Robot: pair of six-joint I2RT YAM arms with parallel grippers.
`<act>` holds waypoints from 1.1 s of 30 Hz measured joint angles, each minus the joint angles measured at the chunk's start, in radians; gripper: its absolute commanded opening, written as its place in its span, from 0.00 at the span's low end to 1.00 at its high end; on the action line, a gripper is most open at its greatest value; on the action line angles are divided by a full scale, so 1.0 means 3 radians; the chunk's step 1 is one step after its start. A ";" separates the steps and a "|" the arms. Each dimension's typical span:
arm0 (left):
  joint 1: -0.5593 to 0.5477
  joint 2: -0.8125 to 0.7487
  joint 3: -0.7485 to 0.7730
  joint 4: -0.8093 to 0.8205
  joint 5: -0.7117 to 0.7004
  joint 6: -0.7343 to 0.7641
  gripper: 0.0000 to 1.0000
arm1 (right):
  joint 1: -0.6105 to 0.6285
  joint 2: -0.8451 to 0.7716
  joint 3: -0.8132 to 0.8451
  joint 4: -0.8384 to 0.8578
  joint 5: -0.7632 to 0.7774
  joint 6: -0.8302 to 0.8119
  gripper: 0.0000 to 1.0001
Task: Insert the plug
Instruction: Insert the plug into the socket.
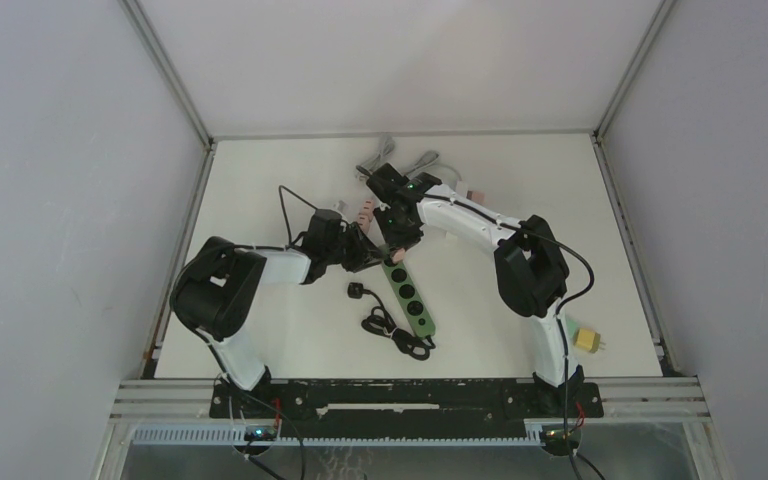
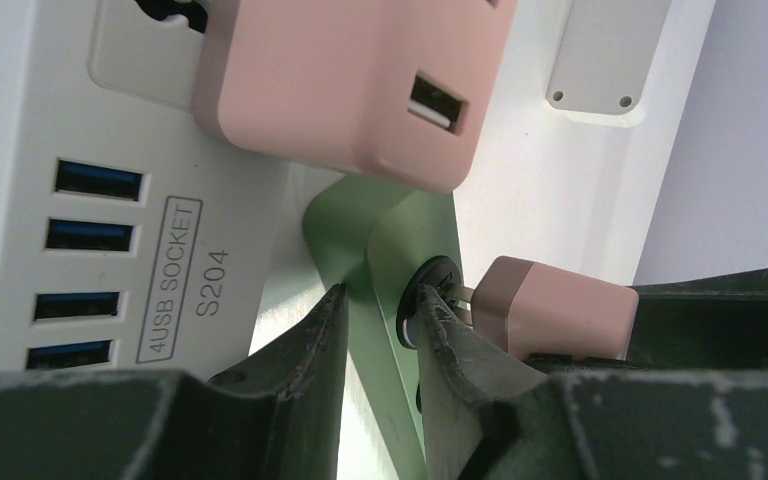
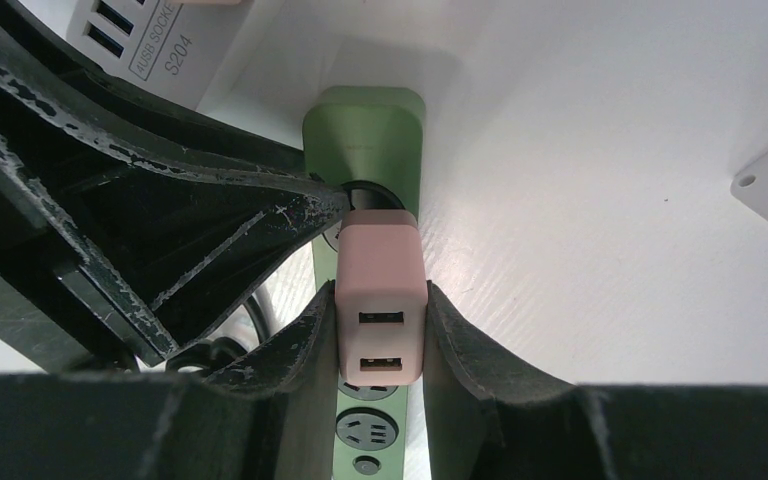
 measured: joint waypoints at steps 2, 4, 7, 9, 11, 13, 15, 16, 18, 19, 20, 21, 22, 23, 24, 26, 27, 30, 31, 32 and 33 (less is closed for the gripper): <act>0.0000 0.0000 0.0000 -0.0001 0.0001 0.0000 0.34 | 0.0001 0.0004 0.0004 0.0003 0.0000 0.0000 0.00; 0.0000 0.0000 0.0000 -0.0001 0.0003 0.0000 0.34 | 0.0004 0.0006 0.0006 0.0005 0.0009 0.0000 0.00; 0.0000 0.0000 0.0000 0.0000 0.0004 0.0000 0.34 | 0.0015 0.0010 0.0011 0.0014 0.0038 0.0000 0.00; 0.0000 0.0000 0.0000 0.0001 0.0005 0.0000 0.34 | 0.0022 0.0014 0.0011 0.0029 0.0070 0.0000 0.00; -0.0001 0.0003 0.0000 0.0004 0.0006 -0.0001 0.34 | 0.0022 0.0039 0.0011 0.0038 0.0099 0.0000 0.00; 0.0000 0.0005 0.0000 0.0009 0.0009 -0.0001 0.34 | 0.0023 0.0041 0.0011 0.0042 0.0098 0.0000 0.00; 0.0000 0.0005 0.0000 0.0009 0.0010 -0.0001 0.34 | 0.0028 0.0041 0.0011 0.0042 0.0099 -0.0001 0.00; 0.0000 0.0005 0.0000 0.0009 0.0010 -0.0001 0.34 | 0.0029 0.0041 0.0011 0.0041 0.0102 0.0000 0.00; 0.0000 0.0005 0.0000 0.0009 0.0011 -0.0003 0.34 | 0.0037 0.0041 0.0011 0.0042 0.0112 0.0000 0.00; 0.0000 0.0005 0.0000 0.0009 0.0011 -0.0004 0.34 | 0.0042 0.0041 0.0011 0.0042 0.0122 0.0000 0.00; -0.0001 0.0005 0.0000 0.0009 0.0011 -0.0008 0.34 | 0.0047 0.0042 0.0010 0.0042 0.0134 -0.0001 0.00; 0.0000 0.0006 0.0000 0.0009 0.0011 -0.0020 0.33 | 0.0053 0.0042 0.0010 0.0042 0.0145 -0.0001 0.00; 0.0000 0.0006 0.0000 0.0009 0.0011 -0.0027 0.33 | 0.0062 0.0042 0.0010 0.0042 0.0161 -0.0001 0.00; 0.0000 0.0006 0.0000 0.0009 0.0013 -0.0028 0.32 | 0.0069 0.0042 0.0010 0.0042 0.0175 -0.0001 0.00; 0.0000 0.0006 0.0000 0.0009 0.0013 -0.0029 0.32 | 0.0075 0.0042 0.0010 0.0042 0.0187 -0.0003 0.00; 0.0000 0.0006 0.0000 0.0010 0.0015 -0.0046 0.31 | 0.0089 0.0042 0.0010 0.0042 0.0212 -0.0004 0.00; 0.0000 0.0006 0.0000 0.0010 0.0019 -0.0051 0.31 | 0.0098 0.0043 0.0010 0.0042 0.0226 -0.0005 0.00; 0.0000 0.0006 0.0000 0.0009 0.0031 -0.0055 0.31 | 0.0123 0.0048 0.0011 0.0043 0.0271 -0.0011 0.00; 0.0000 0.0006 0.0000 0.0009 0.0033 -0.0056 0.31 | 0.0132 0.0051 0.0011 0.0043 0.0287 -0.0013 0.00; 0.0001 0.0006 0.0000 0.0009 0.0036 -0.0058 0.30 | 0.0140 0.0053 0.0013 0.0046 0.0300 -0.0014 0.00; 0.0001 0.0006 0.0000 0.0009 0.0036 -0.0061 0.30 | 0.0145 0.0055 0.0013 0.0047 0.0310 -0.0014 0.00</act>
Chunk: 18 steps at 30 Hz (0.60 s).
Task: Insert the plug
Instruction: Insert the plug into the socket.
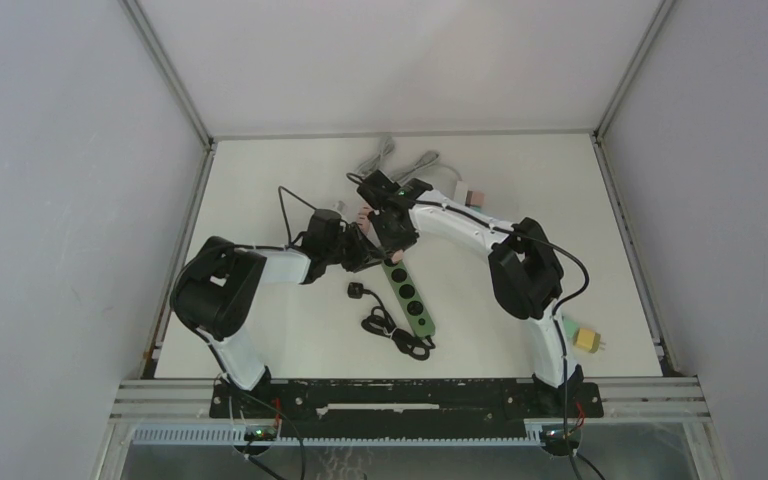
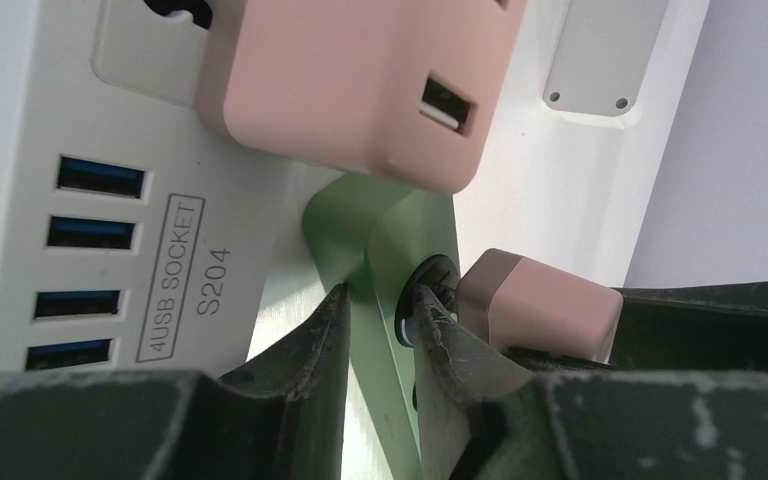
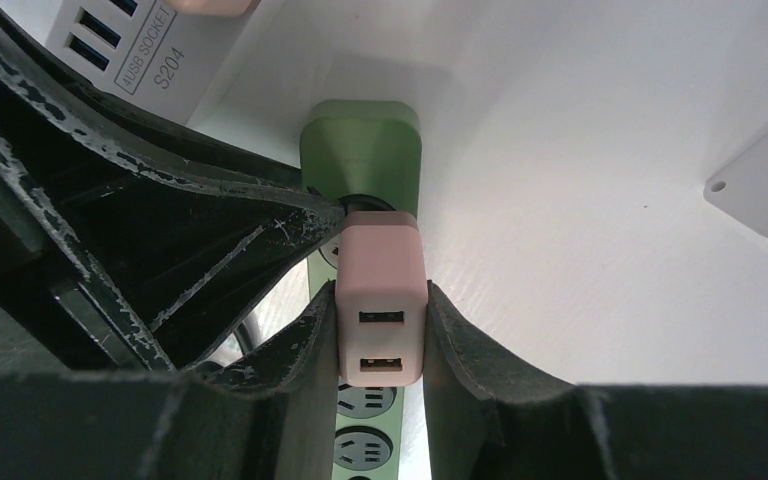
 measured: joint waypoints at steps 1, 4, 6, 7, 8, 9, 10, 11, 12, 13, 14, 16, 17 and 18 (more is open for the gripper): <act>0.0000 0.0001 0.0000 0.0000 0.0001 -0.0005 0.30 | 0.0006 0.0004 0.0003 -0.0001 0.0014 0.0000 0.00; 0.0001 0.0005 0.0000 0.0003 0.0005 -0.0024 0.29 | 0.0024 0.0034 0.0015 -0.0003 0.0051 -0.0004 0.00; 0.0000 0.0006 0.0000 0.0009 0.0006 -0.0032 0.29 | 0.0037 0.0095 0.0023 0.0005 0.0081 -0.0011 0.00; 0.0000 0.0006 0.0000 0.0009 0.0008 -0.0047 0.29 | 0.0046 0.0106 0.0038 0.0003 0.0104 -0.0014 0.00; 0.0000 0.0006 0.0000 0.0010 0.0008 -0.0053 0.29 | 0.0053 0.0106 0.0038 0.0001 0.0122 -0.0017 0.00; 0.0000 0.0006 0.0000 0.0011 0.0009 -0.0055 0.29 | 0.0064 0.0108 0.0038 0.0001 0.0142 -0.0017 0.00; 0.0000 0.0006 0.0000 0.0011 0.0009 -0.0060 0.29 | 0.0069 0.0109 0.0039 0.0001 0.0160 -0.0018 0.00; 0.0000 0.0006 0.0000 0.0010 0.0009 -0.0066 0.29 | 0.0074 0.0111 0.0039 0.0001 0.0172 -0.0019 0.00; 0.0000 0.0006 0.0000 0.0011 0.0008 -0.0075 0.29 | 0.0075 0.0111 0.0039 0.0001 0.0177 -0.0020 0.00; 0.0000 0.0006 0.0000 0.0011 0.0008 -0.0078 0.29 | 0.0076 0.0111 0.0039 0.0001 0.0179 -0.0020 0.00; 0.0000 0.0006 -0.0001 0.0011 0.0008 -0.0079 0.29 | 0.0076 0.0111 0.0039 0.0001 0.0178 -0.0020 0.00; 0.0000 0.0006 -0.0010 0.0025 0.0008 -0.0080 0.29 | 0.0066 0.0111 0.0036 0.0006 0.0172 -0.0020 0.00; 0.0000 0.0006 -0.0010 0.0027 0.0009 -0.0081 0.29 | 0.0050 0.0109 0.0027 0.0015 0.0161 -0.0020 0.00; 0.0000 0.0006 -0.0011 0.0027 0.0009 -0.0081 0.29 | 0.0036 0.0100 0.0011 0.0028 0.0153 -0.0020 0.00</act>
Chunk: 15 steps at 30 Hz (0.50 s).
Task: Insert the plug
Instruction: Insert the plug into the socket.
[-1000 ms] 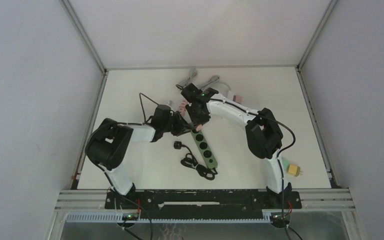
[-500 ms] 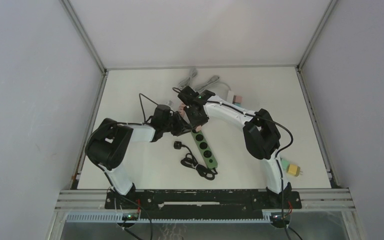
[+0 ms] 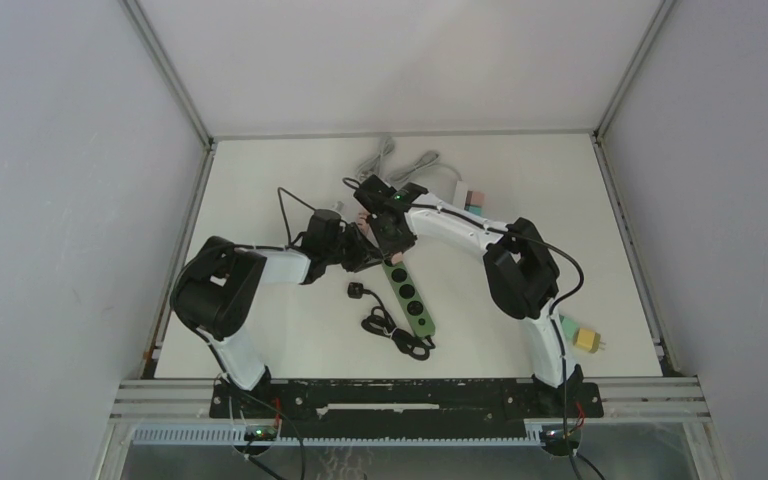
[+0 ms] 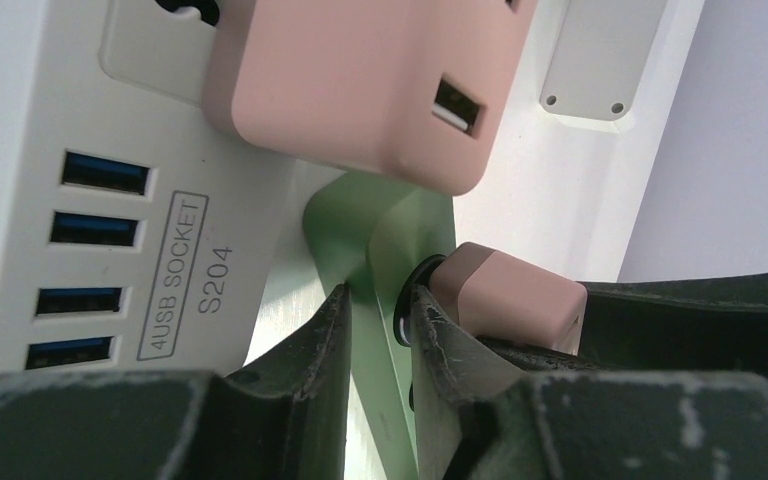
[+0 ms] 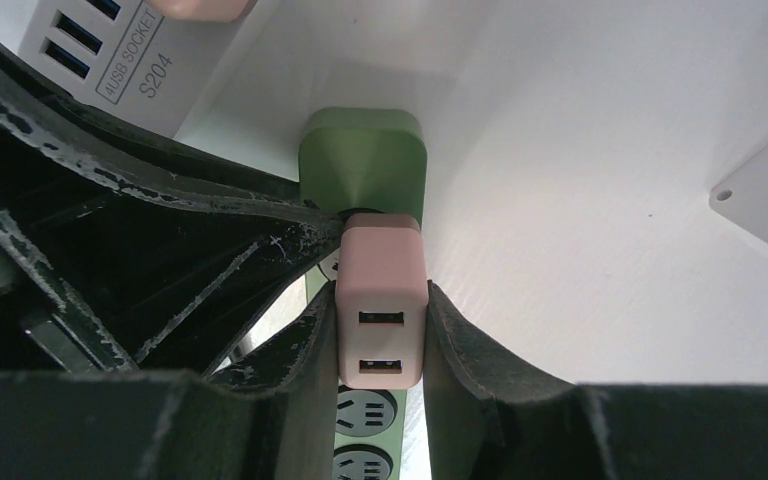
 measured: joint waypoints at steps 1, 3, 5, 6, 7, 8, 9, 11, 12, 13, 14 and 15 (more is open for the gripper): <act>0.0000 0.0000 0.0000 0.0001 0.0000 -0.0001 0.29 | -0.0018 -0.0015 -0.0024 0.0020 -0.0018 0.0001 0.00; 0.0000 0.0000 0.0000 0.0004 0.0000 -0.0001 0.29 | -0.0048 -0.0037 -0.0064 0.0056 -0.0057 0.0003 0.00; 0.0000 0.0000 0.0000 0.0008 0.0000 -0.0005 0.29 | -0.0072 -0.0047 -0.0080 0.0072 -0.0106 0.0006 0.00; 0.0000 0.0000 0.0000 0.0008 0.0000 -0.0008 0.29 | -0.0076 -0.0047 -0.0081 0.0076 -0.0117 0.0006 0.00; 0.0000 0.0001 0.0000 0.0008 0.0000 -0.0011 0.29 | -0.0078 -0.0047 -0.0081 0.0078 -0.0118 0.0005 0.00; 0.0000 0.0000 -0.0001 0.0008 0.0000 -0.0020 0.28 | -0.0074 -0.0047 -0.0081 0.0078 -0.0117 0.0004 0.00; 0.0000 0.0000 -0.0003 0.0008 0.0000 -0.0024 0.28 | -0.0071 -0.0047 -0.0081 0.0079 -0.0114 0.0003 0.00; 0.0000 0.0000 -0.0014 0.0027 -0.0001 -0.0036 0.28 | -0.0050 -0.0045 -0.0083 0.0079 -0.0106 0.0001 0.00; 0.0000 0.0000 -0.0017 0.0031 -0.0001 -0.0047 0.28 | -0.0036 -0.0042 -0.0083 0.0079 -0.0100 0.0000 0.00; 0.0000 0.0001 -0.0022 0.0038 -0.0001 -0.0057 0.28 | -0.0019 -0.0039 -0.0083 0.0080 -0.0090 -0.0004 0.00; 0.0000 0.0001 -0.0031 0.0053 -0.0001 -0.0061 0.28 | -0.0006 -0.0037 -0.0081 0.0081 -0.0079 -0.0004 0.00; 0.0000 0.0001 -0.0039 0.0070 -0.0001 -0.0071 0.28 | 0.0004 -0.0033 -0.0081 0.0084 -0.0064 -0.0006 0.00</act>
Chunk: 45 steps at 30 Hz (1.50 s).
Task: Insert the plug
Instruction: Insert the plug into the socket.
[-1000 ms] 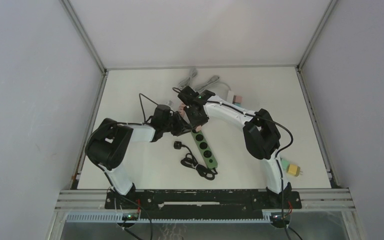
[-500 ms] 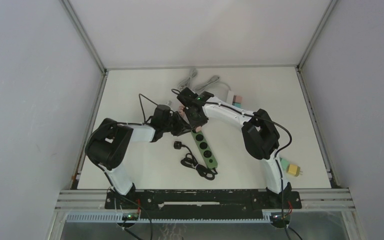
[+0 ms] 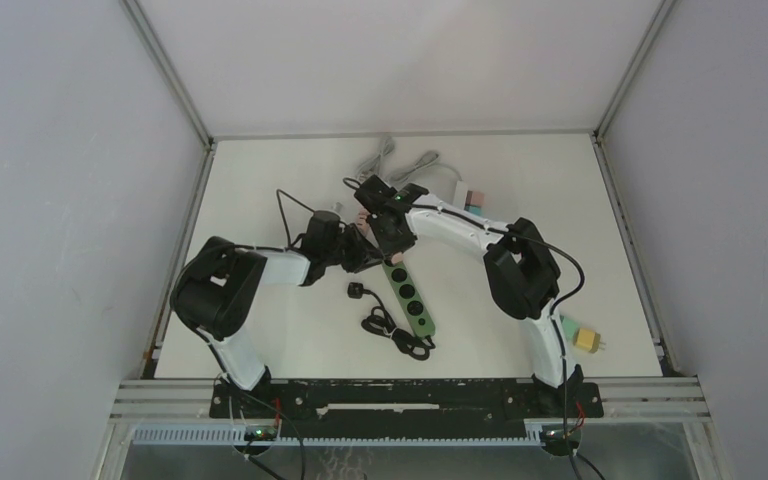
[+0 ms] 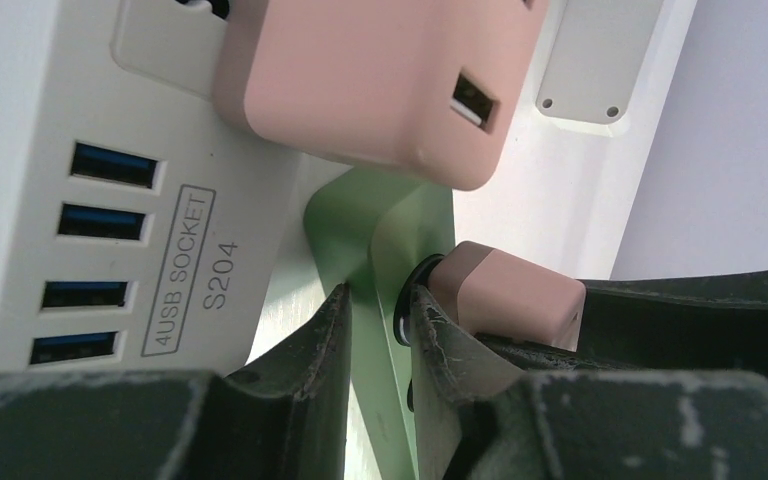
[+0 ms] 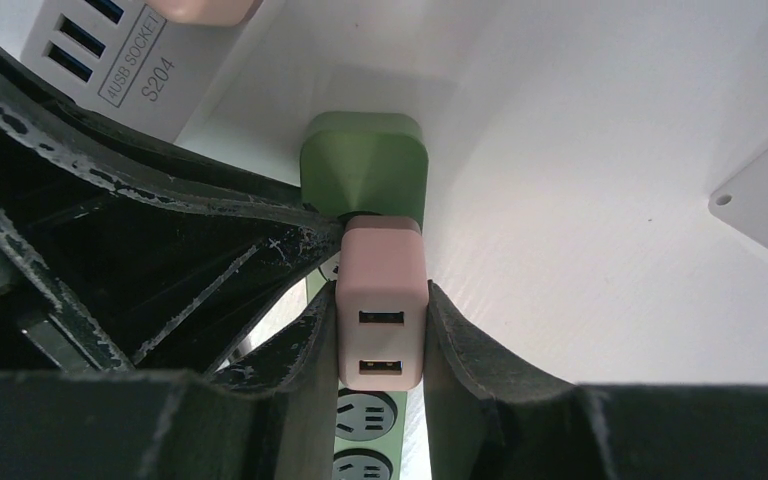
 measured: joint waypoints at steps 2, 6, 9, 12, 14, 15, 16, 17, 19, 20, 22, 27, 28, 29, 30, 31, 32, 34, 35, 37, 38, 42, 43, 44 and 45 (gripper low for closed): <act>0.0000 0.0000 -0.0020 0.0037 0.0000 -0.0017 0.28 | 0.0025 0.0013 0.0001 0.0008 0.0053 -0.0009 0.00; 0.0001 0.0006 -0.0061 0.0120 0.0006 -0.0043 0.28 | 0.0079 0.0032 0.0010 0.0009 0.0173 -0.0038 0.00; 0.0001 0.0006 -0.0112 0.0206 0.0004 -0.0078 0.28 | 0.0083 0.0032 -0.0005 0.0024 0.0212 -0.0050 0.00; 0.0004 0.0004 -0.0132 0.0239 0.0001 -0.0095 0.28 | 0.0033 -0.0009 -0.0104 0.0097 0.0181 -0.0050 0.00; 0.0004 -0.0004 -0.0148 0.0256 -0.0004 -0.0099 0.27 | -0.0017 -0.0069 -0.0203 0.0187 0.0088 -0.0043 0.00; 0.0004 -0.0009 -0.0153 0.0257 -0.0006 -0.0099 0.28 | -0.0053 -0.0094 -0.0249 0.0223 0.0020 -0.0036 0.00; 0.0004 -0.0010 -0.0155 0.0263 -0.0008 -0.0098 0.27 | -0.0081 -0.0111 -0.0278 0.0247 -0.0037 -0.0028 0.00; 0.0004 -0.0010 -0.0155 0.0264 -0.0006 -0.0098 0.28 | -0.0106 -0.0120 -0.0294 0.0268 -0.0090 -0.0019 0.00; 0.0004 -0.0010 -0.0155 0.0264 -0.0006 -0.0098 0.28 | -0.0128 -0.0120 -0.0300 0.0286 -0.0148 -0.0009 0.00; 0.0004 -0.0011 -0.0155 0.0263 -0.0006 -0.0098 0.28 | -0.0125 -0.0120 -0.0299 0.0286 -0.0144 -0.0010 0.00; 0.0004 -0.0011 -0.0155 0.0263 -0.0006 -0.0098 0.28 | -0.0094 -0.0108 -0.0290 0.0282 -0.0118 -0.0011 0.00; 0.0004 -0.0014 -0.0155 0.0258 -0.0009 -0.0098 0.28 | -0.0001 -0.0025 -0.0207 0.0209 -0.0003 -0.0022 0.00; 0.0004 -0.0014 -0.0155 0.0258 -0.0009 -0.0098 0.28 | 0.0015 -0.0015 -0.0197 0.0200 0.0031 -0.0025 0.00; 0.0004 -0.0014 -0.0156 0.0258 -0.0009 -0.0098 0.27 | 0.0032 -0.0009 -0.0191 0.0195 0.0062 -0.0033 0.00; 0.0004 -0.0014 -0.0156 0.0258 -0.0009 -0.0098 0.28 | 0.0042 -0.0004 -0.0189 0.0193 0.0088 -0.0036 0.00; 0.0004 -0.0015 -0.0156 0.0258 -0.0009 -0.0098 0.27 | 0.0047 -0.0004 -0.0192 0.0195 0.0102 -0.0038 0.00; 0.0004 -0.0015 -0.0156 0.0258 -0.0009 -0.0098 0.28 | 0.0046 -0.0004 -0.0198 0.0200 0.0102 -0.0039 0.00; 0.0004 -0.0015 -0.0156 0.0257 -0.0009 -0.0098 0.27 | -0.0011 -0.0038 -0.0266 0.0258 0.0048 -0.0037 0.00; 0.0004 -0.0017 -0.0156 0.0256 -0.0009 -0.0098 0.27 | -0.0043 -0.0070 -0.0320 0.0303 0.0001 -0.0036 0.00; 0.0003 -0.0020 -0.0156 0.0253 -0.0009 -0.0098 0.27 | -0.0117 -0.0134 -0.0432 0.0388 -0.0140 -0.0020 0.00; 0.0003 -0.0022 -0.0156 0.0254 -0.0008 -0.0098 0.27 | -0.0144 -0.0146 -0.0454 0.0407 -0.0188 -0.0018 0.00; 0.0000 -0.0028 -0.0159 0.0253 -0.0009 -0.0098 0.27 | -0.0156 -0.0141 -0.0454 0.0418 -0.0254 -0.0023 0.00; 0.0000 -0.0029 -0.0161 0.0253 -0.0009 -0.0098 0.27 | -0.0134 -0.0132 -0.0445 0.0416 -0.0240 -0.0024 0.00; 0.0000 -0.0032 -0.0165 0.0253 -0.0010 -0.0098 0.27 | -0.0111 -0.0122 -0.0430 0.0412 -0.0224 -0.0025 0.00; 0.0000 -0.0033 -0.0168 0.0252 -0.0011 -0.0098 0.27 | -0.0086 -0.0112 -0.0416 0.0404 -0.0197 -0.0029 0.00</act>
